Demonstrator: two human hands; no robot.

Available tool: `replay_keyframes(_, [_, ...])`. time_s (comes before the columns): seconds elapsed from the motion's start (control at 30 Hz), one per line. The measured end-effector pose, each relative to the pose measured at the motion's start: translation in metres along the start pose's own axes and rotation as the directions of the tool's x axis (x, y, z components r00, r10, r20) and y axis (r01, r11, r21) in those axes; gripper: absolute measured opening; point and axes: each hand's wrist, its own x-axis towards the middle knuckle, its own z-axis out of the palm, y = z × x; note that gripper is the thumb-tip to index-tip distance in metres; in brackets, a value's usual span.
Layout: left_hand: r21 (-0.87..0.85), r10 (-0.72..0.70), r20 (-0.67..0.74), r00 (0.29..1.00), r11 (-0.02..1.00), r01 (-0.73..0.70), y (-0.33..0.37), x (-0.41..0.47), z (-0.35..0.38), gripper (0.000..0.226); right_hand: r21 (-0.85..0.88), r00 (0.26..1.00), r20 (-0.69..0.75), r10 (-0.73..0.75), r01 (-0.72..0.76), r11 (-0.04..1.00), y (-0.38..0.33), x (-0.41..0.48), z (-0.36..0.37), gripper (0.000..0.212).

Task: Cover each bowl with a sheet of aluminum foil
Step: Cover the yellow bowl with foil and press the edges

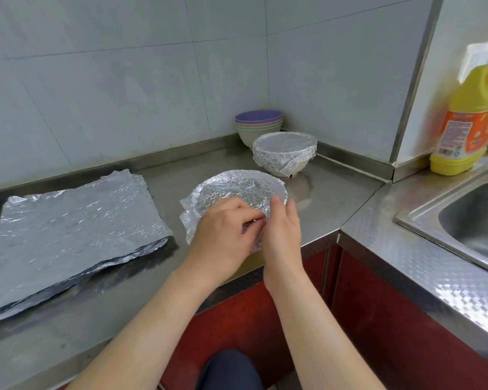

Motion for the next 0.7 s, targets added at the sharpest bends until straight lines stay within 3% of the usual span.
replay_keyframes(0.17, [0.074, 0.076, 0.110, 0.991, 0.994, -0.084, 0.011, 0.006, 0.002, 0.029, 0.000, 0.998, -0.060, -0.025, 0.025, 1.000, -0.007, 0.009, 0.004, 0.043])
replay_keyframes(0.23, [0.065, 0.086, 0.105, 0.991, 0.994, -0.093, 0.005, 0.010, -0.010, 0.032, -0.004, 0.996, -0.073, -0.040, 0.040, 0.999, -0.012, 0.014, -0.003, 0.051])
replay_keyframes(0.33, [0.056, -0.036, -0.063, 0.997, 0.998, 0.040, -0.017, 0.022, -0.034, 0.022, -0.039, 0.998, -0.044, -0.050, 0.049, 0.998, -0.018, 0.018, -0.011, 0.057])
replay_keyframes(0.4, [0.096, -0.182, -0.073, 0.981, 0.977, 0.189, -0.039, 0.035, -0.042, 0.021, -0.053, 0.999, -0.022, -0.048, 0.046, 0.998, -0.020, 0.019, -0.009, 0.057])
replay_keyframes(0.5, [0.088, -0.383, 0.139, 0.913, 0.923, 0.374, -0.065, 0.050, -0.036, 0.035, -0.080, 0.998, -0.010, -0.057, 0.056, 0.995, -0.022, 0.022, -0.001, 0.058])
replay_keyframes(0.6, [-0.049, -0.402, 0.322, 0.857, 0.897, 0.439, -0.069, 0.056, -0.024, 0.042, -0.124, 0.995, 0.007, -0.100, 0.100, 0.987, -0.018, 0.024, 0.001, 0.054])
replay_keyframes(0.7, [-0.015, -0.393, 0.348, 0.851, 0.906, 0.424, -0.065, 0.055, -0.018, 0.044, -0.177, 0.989, 0.007, -0.147, 0.146, 0.973, -0.013, 0.030, 0.001, 0.050])
